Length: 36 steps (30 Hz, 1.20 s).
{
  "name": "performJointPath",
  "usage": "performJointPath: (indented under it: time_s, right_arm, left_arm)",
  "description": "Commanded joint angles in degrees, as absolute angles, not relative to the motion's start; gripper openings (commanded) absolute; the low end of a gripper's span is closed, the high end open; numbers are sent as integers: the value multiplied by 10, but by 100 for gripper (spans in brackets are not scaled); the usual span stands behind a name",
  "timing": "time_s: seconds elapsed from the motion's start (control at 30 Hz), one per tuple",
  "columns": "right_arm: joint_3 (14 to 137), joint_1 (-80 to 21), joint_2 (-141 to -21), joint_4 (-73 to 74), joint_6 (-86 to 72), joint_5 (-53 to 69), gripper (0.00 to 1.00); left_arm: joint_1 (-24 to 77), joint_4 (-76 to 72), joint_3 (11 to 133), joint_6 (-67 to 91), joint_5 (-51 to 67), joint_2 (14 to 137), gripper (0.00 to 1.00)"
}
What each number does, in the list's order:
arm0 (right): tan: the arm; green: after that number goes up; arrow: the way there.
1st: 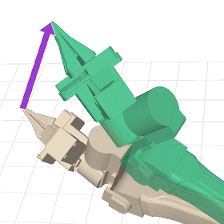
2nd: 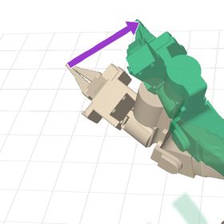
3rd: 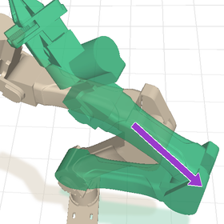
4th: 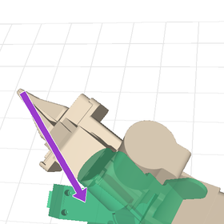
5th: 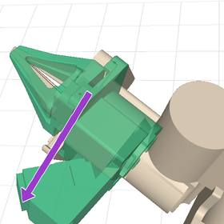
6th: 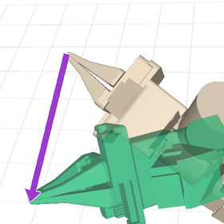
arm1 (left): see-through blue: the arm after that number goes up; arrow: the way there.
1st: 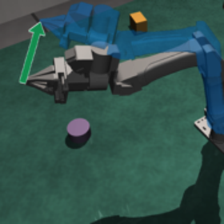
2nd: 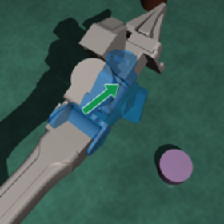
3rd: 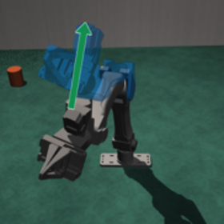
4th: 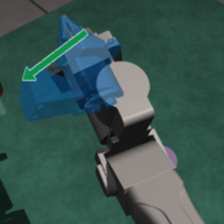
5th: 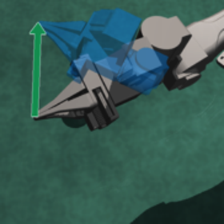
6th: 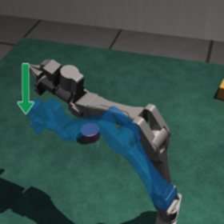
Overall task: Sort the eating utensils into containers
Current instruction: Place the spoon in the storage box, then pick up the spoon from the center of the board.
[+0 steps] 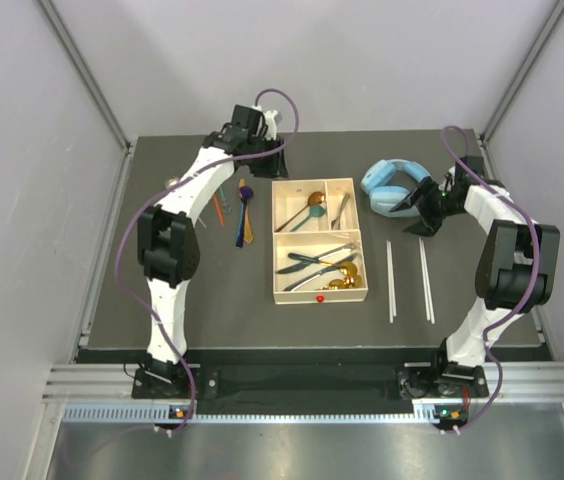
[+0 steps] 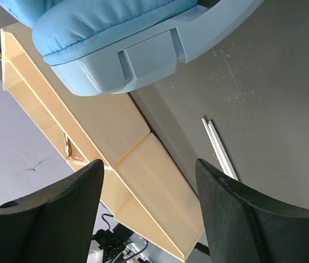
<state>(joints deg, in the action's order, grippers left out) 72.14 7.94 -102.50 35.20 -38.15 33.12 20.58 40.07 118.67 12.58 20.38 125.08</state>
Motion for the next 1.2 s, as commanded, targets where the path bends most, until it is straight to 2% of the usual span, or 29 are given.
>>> performJointPath:
  time_s: [0.0, 0.1, 0.27, 0.43, 0.87, 1.17]
  right_arm:
    - [759, 77, -1024, 348, -387, 337, 68]
    - [761, 76, -1026, 348, -389, 335, 68]
    - [766, 74, -1034, 345, -397, 335, 68]
    - [777, 73, -1043, 344, -396, 332, 68]
    - [771, 73, -1046, 337, -399, 332, 68]
    - [772, 73, -1047, 336, -400, 332, 68]
  left_arm:
    - [180, 351, 1116, 175, 67, 1163, 41]
    - [145, 329, 1055, 213, 17, 1143, 45]
    - [132, 432, 1109, 220, -24, 1214, 39]
    - [132, 379, 1065, 215, -19, 1216, 39]
    - [132, 377, 1048, 208, -19, 1253, 37]
    - [132, 374, 1050, 205, -19, 1275, 31]
